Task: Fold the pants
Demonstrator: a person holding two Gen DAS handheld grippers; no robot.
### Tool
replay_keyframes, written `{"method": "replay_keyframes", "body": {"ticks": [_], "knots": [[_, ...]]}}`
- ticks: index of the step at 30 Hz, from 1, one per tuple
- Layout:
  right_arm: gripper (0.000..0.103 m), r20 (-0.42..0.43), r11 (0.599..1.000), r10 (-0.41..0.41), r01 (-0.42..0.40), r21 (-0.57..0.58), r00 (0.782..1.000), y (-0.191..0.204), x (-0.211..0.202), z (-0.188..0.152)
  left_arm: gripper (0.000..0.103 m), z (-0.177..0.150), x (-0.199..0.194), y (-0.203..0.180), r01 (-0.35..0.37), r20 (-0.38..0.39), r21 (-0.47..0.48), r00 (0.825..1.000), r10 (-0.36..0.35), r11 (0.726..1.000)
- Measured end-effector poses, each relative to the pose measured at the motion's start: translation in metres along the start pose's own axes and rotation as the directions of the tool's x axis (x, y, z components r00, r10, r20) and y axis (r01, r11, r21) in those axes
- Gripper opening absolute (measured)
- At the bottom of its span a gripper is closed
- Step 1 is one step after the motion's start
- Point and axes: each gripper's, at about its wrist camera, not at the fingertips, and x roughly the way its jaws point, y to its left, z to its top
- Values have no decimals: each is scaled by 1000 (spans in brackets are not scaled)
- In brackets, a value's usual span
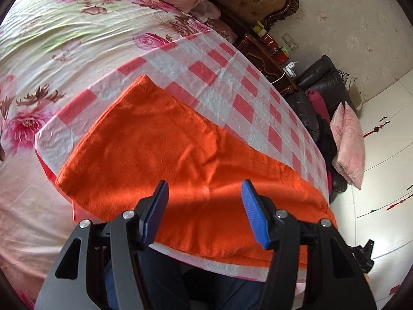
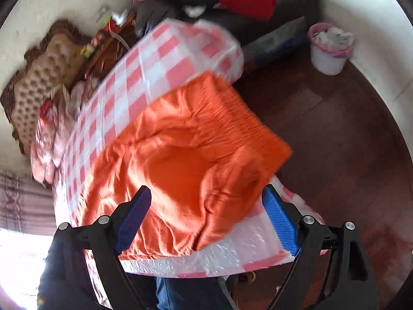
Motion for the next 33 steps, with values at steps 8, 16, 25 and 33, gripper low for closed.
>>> {"method": "replay_keyframes", "body": {"ticks": [8,16,25,33], "knots": [[21,122,989,143,-136,-67,982,27,-25,0,49,-30,1,25,261,-135,-265,943,-304,928],[21,210,943,333,-318,-102,919,62,-76,32,43,-72,71,-9,312,-327,-434,819,-471,845],[20,198,922,387,-376,-91,901,75,-95,43,42,-85,103,-4,230,-358,-497,824,-439,837],[20,187,919,394,-384,-86,900,76,-105,52,17,-88,113,-10,211,-359,-510,829,-429,834]]}}
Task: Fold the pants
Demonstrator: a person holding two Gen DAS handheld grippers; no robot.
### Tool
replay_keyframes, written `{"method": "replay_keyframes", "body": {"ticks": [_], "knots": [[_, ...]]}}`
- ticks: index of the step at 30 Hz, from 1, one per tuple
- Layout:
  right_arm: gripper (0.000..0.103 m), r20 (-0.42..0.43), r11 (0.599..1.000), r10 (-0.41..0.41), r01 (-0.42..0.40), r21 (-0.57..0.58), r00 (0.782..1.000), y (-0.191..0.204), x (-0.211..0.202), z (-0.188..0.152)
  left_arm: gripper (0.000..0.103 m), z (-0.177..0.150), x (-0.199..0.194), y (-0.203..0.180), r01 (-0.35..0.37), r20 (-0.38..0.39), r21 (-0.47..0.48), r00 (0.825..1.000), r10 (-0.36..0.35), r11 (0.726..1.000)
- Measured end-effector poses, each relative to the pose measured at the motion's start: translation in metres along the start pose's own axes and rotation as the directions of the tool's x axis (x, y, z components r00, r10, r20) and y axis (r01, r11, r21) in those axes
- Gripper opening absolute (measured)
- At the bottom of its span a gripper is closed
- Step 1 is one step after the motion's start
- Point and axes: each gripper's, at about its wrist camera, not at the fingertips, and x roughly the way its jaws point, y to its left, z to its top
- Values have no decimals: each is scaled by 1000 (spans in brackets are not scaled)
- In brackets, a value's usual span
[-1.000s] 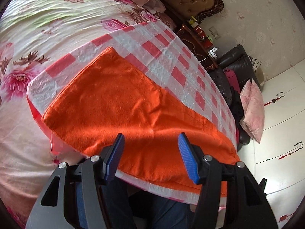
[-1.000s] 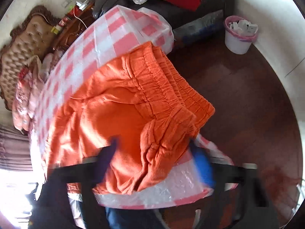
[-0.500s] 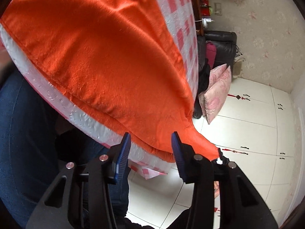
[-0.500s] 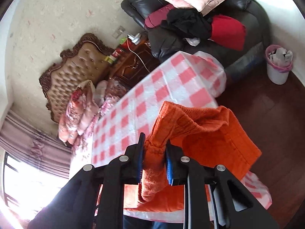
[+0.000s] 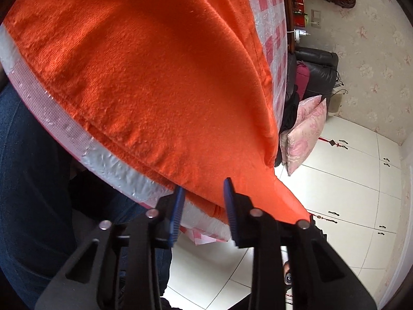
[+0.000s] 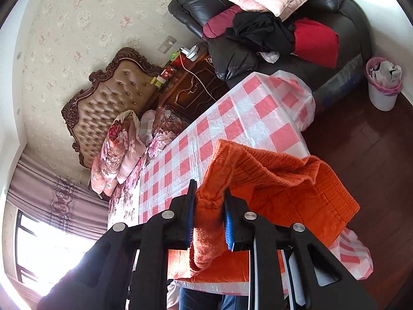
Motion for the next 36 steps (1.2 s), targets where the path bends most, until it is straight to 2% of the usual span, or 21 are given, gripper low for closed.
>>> {"method": "replay_keyframes", "body": {"ticks": [2,6,9,12,14,15,16,17,19,20,22,24,26,28,34,36], "knots": [[20,0,1000,-1,1,0,1000,1,0,1,5,0,-4,-1,-30,25,3,999,30,1000],[20,-13,998,-49,50,46,999,-7,7,6,2,9,-19,-21,-45,69,47,997,42,998],[20,-54,985,-108,114,128,993,-21,35,29,2,32,-22,-61,-75,85,113,994,65,991],[20,-88,981,-153,162,106,984,-19,77,67,2,52,-35,-111,-73,150,205,988,42,976],[20,10,998,-64,64,22,998,2,76,84,2,47,-49,-135,-66,199,279,980,9,958],[20,123,995,7,5,-104,992,20,56,79,2,41,-54,-140,-63,210,305,978,-2,950],[20,176,985,51,-20,-173,983,26,45,70,2,36,-55,-139,-67,205,316,979,1,946],[20,195,976,83,-41,-213,977,24,37,59,2,31,-52,-133,-74,189,317,982,14,946],[20,165,988,58,-33,-154,985,-8,36,36,2,24,-49,-117,-90,159,308,986,42,947],[20,140,993,30,-14,-115,990,-29,37,24,2,18,-46,-105,-107,143,309,988,65,945],[20,81,992,-110,114,-56,991,-71,40,-3,2,7,-36,-90,-126,112,304,989,96,944],[20,20,980,-198,198,-3,980,-108,40,-24,2,-3,-22,-74,-139,63,309,990,126,941],[20,-51,958,-284,285,25,958,-141,43,-42,2,-8,-10,-55,-178,43,301,984,173,937],[20,-83,940,-338,340,15,938,-154,46,-52,2,-9,-5,-42,-202,36,285,979,200,937],[20,-87,939,-342,344,9,936,-143,30,-58,2,-16,-18,-36,-191,64,291,981,180,937],[20,-106,931,-365,366,-5,925,-144,35,-58,2,-15,-17,-31,-201,50,273,980,195,941]]}}
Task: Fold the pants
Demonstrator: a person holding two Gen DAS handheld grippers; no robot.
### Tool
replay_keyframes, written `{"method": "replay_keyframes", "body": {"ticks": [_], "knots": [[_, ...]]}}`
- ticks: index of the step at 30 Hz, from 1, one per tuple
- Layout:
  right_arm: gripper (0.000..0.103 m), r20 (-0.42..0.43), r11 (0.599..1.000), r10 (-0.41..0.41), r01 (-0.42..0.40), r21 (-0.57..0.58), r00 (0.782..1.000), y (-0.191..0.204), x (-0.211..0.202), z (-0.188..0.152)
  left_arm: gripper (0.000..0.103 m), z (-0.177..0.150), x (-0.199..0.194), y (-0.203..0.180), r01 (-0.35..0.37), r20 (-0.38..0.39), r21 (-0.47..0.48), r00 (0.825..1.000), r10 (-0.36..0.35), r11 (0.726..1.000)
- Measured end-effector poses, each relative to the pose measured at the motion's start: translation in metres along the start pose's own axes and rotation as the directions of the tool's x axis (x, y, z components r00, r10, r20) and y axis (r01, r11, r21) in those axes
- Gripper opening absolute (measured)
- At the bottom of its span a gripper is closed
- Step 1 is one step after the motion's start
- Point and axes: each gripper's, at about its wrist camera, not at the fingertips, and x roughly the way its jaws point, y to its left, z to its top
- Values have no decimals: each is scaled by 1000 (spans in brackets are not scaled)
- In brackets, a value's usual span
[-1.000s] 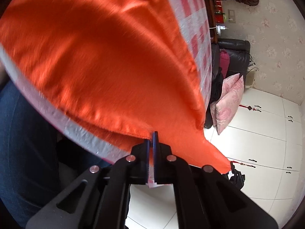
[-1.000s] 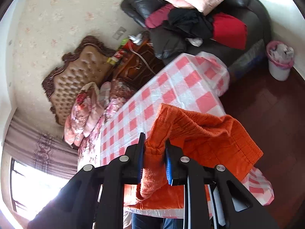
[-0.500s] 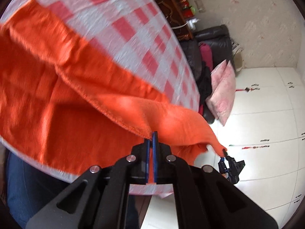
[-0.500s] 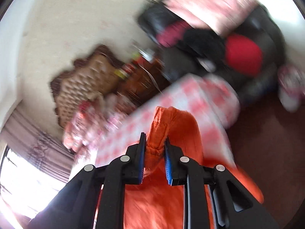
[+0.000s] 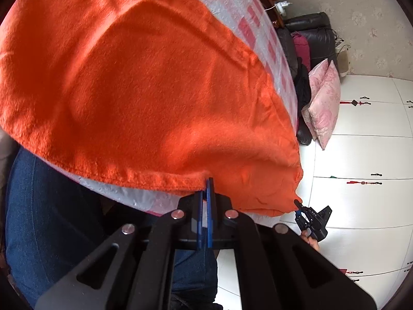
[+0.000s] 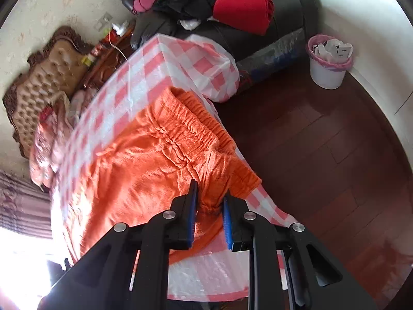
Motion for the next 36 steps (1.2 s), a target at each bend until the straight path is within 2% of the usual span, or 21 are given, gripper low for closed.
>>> {"method": "replay_keyframes", "body": {"ticks": [1,3,6,8,9,10,12,14,15,16,19,23,27,30,31,32,34,36], "knots": [[20,-18,1000,-4,4,23,1000,-3,4,-1,2,0,-3,0,12,4,-12,1000,-12,1000],[20,-8,997,50,-50,52,999,-4,1,0,2,1,-11,-11,28,33,9,999,-28,1000],[20,0,990,120,-120,67,993,-2,-8,-1,2,-1,-16,-16,36,32,13,999,-36,999],[20,-10,977,181,-179,120,983,-9,-7,1,2,-1,-21,-17,64,37,0,997,-64,998],[20,-9,961,234,-230,156,972,-15,-7,1,2,-2,-26,-18,68,51,9,996,-68,998],[20,-10,956,247,-243,164,969,-15,-8,1,2,-2,-29,-19,67,62,17,996,-68,998],[20,-17,964,224,-219,151,974,-14,-6,1,2,-3,-28,-15,46,60,19,997,-47,999],[20,-42,985,136,-131,114,990,-13,3,-1,2,-5,-17,-9,36,27,-1,999,-36,999],[20,-53,994,59,-54,90,997,-15,11,-2,2,-6,-10,-7,20,14,-3,1000,-20,1000],[20,-51,996,46,-42,85,998,-16,14,-2,2,-10,-4,-4,0,2,-1,1000,0,1000],[20,6,999,20,-20,32,1000,-10,10,1,2,-16,5,-3,0,-15,-2,1000,0,1000],[20,109,998,-20,26,-61,994,12,-10,5,2,-19,-2,-10,17,4,30,1000,-18,999],[20,205,989,-32,61,-135,978,31,-28,2,2,-20,2,-5,9,-4,23,1000,-9,1000],[20,164,993,-81,94,-75,983,15,-16,5,3,-18,13,3,7,-20,3,1000,-7,1000],[20,158,985,-153,164,-57,976,8,-9,3,3,-17,13,3,7,-19,6,1000,-7,1000],[20,147,977,-197,207,-55,969,3,-5,1,5,-17,11,1,3,-11,16,1000,-3,1000],[20,122,982,-183,187,-25,976,-8,-1,-6,15,-16,9,0,7,0,15,1000,-7,1000],[20,121,980,-193,196,-18,974,-12,-2,-9,31,-15,6,1,39,-9,7,999,-39,999]]}}
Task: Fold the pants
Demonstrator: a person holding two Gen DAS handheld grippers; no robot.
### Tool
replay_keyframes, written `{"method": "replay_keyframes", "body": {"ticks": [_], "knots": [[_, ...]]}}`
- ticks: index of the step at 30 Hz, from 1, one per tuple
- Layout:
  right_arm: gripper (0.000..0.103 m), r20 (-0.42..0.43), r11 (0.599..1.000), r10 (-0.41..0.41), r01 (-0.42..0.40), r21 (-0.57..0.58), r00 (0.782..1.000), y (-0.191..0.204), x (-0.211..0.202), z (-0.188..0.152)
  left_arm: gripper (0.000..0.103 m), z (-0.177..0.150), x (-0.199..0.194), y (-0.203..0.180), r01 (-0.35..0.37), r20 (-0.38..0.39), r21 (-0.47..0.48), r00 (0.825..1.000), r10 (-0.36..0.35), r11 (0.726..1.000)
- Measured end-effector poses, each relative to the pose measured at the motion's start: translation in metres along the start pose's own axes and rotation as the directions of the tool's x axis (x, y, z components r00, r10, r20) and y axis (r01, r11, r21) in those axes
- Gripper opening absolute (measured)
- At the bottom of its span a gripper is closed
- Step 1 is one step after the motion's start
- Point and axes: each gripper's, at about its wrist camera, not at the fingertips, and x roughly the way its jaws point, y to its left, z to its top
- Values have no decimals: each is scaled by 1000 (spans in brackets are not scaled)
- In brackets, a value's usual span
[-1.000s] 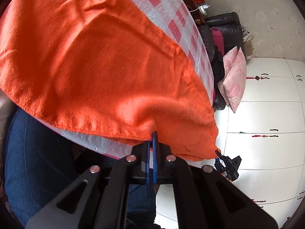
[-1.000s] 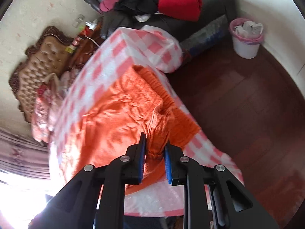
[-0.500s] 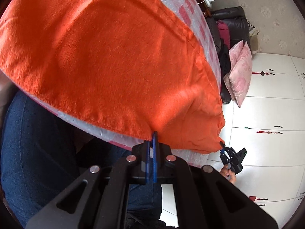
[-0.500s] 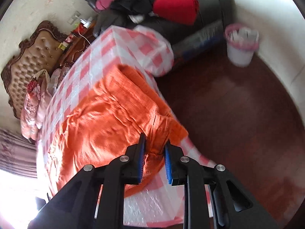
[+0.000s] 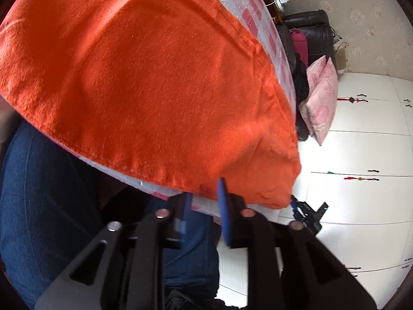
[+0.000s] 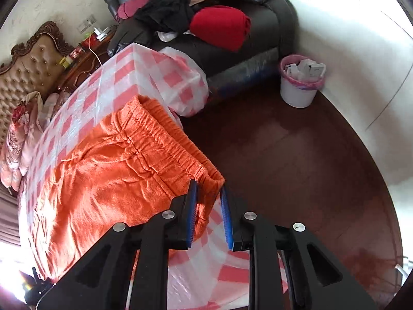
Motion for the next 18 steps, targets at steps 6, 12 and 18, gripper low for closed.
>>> {"method": "replay_keyframes", "body": {"ticks": [6,12,18], "knots": [[21,65,969,-239,234,74,969,-12,-20,-2,37,6,-68,6,-36,133,103,991,22,994],[22,220,956,-293,288,55,930,29,-61,-10,35,48,-170,38,-389,479,80,822,306,918],[22,86,918,64,-24,-396,994,202,-31,-65,28,110,-153,19,-550,523,346,786,331,760]]}}
